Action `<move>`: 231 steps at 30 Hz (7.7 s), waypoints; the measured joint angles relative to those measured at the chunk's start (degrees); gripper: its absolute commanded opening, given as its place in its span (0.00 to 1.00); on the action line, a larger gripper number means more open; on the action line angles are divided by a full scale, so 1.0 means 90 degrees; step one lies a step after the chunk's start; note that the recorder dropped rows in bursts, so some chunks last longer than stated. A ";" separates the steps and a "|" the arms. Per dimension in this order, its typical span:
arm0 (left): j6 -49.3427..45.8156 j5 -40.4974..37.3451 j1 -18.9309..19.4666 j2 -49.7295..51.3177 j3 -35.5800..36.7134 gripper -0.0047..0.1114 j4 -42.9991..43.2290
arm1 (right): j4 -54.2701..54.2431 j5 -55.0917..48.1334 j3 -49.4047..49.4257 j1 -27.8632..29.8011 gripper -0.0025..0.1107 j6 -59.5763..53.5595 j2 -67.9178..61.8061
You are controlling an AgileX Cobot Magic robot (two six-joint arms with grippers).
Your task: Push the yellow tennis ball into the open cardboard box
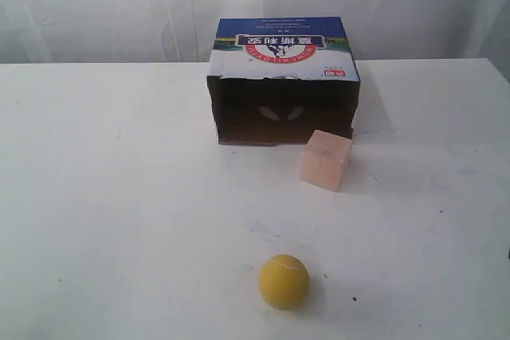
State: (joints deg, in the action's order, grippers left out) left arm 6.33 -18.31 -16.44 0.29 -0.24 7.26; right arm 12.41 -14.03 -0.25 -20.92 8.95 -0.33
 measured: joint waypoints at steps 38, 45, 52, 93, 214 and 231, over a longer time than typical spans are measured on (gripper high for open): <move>0.0000 0.0000 0.0000 0.0000 0.0000 0.04 0.0000 | -0.1379 -0.1783 -0.3332 0.0000 0.02 0.1006 -0.2526; 0.0000 0.0000 0.0000 0.0000 0.0000 0.04 0.0000 | -0.1972 -0.2321 -0.4235 -0.0764 0.02 -0.0325 -0.4829; 0.0000 0.0000 0.0000 0.0000 0.0000 0.04 0.0000 | -0.1915 -0.2377 -0.4785 -0.1969 0.02 -0.0593 -0.7095; 0.0000 0.0000 0.0000 0.0000 0.0000 0.04 0.0000 | -0.0669 -0.0977 -0.6433 -0.2746 0.02 -0.0624 -1.0147; 0.0000 0.0000 0.0000 0.0000 0.0000 0.04 0.0000 | 0.0717 -0.1355 -0.8879 -0.1835 0.02 0.0523 -1.3415; 0.0000 0.0000 0.0000 0.0000 0.0000 0.04 0.0000 | 0.2080 -0.2354 -0.8236 -0.2442 0.02 0.2369 -1.1255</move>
State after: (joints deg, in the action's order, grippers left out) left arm 6.33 -18.31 -16.44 0.29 -0.24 7.26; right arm 31.13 -35.22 -74.37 -42.90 30.27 -101.62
